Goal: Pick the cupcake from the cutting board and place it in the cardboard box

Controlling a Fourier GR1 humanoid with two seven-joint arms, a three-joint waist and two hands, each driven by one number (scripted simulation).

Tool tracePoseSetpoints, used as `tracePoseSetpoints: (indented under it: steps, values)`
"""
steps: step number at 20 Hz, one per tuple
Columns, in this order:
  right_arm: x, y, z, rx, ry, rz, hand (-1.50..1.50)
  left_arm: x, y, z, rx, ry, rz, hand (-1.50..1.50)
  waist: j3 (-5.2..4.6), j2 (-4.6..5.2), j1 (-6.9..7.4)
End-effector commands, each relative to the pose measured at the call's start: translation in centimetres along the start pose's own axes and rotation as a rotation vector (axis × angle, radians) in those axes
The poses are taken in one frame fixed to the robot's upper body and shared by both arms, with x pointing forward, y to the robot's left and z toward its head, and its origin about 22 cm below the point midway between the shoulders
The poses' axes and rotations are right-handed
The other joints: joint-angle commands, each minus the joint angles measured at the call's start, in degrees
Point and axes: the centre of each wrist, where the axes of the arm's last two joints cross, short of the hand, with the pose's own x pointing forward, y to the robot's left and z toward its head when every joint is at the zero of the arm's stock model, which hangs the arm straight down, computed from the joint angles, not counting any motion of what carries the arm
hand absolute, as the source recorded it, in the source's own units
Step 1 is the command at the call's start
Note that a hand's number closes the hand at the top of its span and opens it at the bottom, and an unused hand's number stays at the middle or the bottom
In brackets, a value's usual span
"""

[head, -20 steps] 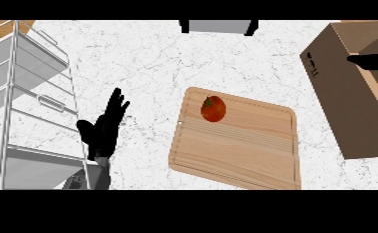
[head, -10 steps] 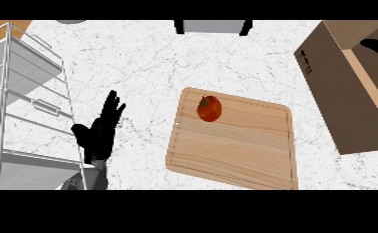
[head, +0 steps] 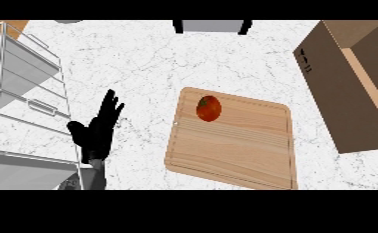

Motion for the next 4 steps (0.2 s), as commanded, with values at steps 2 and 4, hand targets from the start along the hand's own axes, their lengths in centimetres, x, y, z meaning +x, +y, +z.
tracePoseSetpoints:
  steps: [2, 4]
  values:
    - [-2.5, -2.5, 1.0, -0.019, -0.014, -0.02, -1.5, 8.1, 2.2, -2.5, -0.015, -0.167, -0.03, 0.0, 2.31, -1.77, 0.65]
    - [-4.1, -4.4, 1.8, -0.023, 0.0, -0.037, -1.5, 7.1, 1.4, -2.1, -0.006, -0.15, -0.006, 0.0, 2.29, -1.65, 0.28]
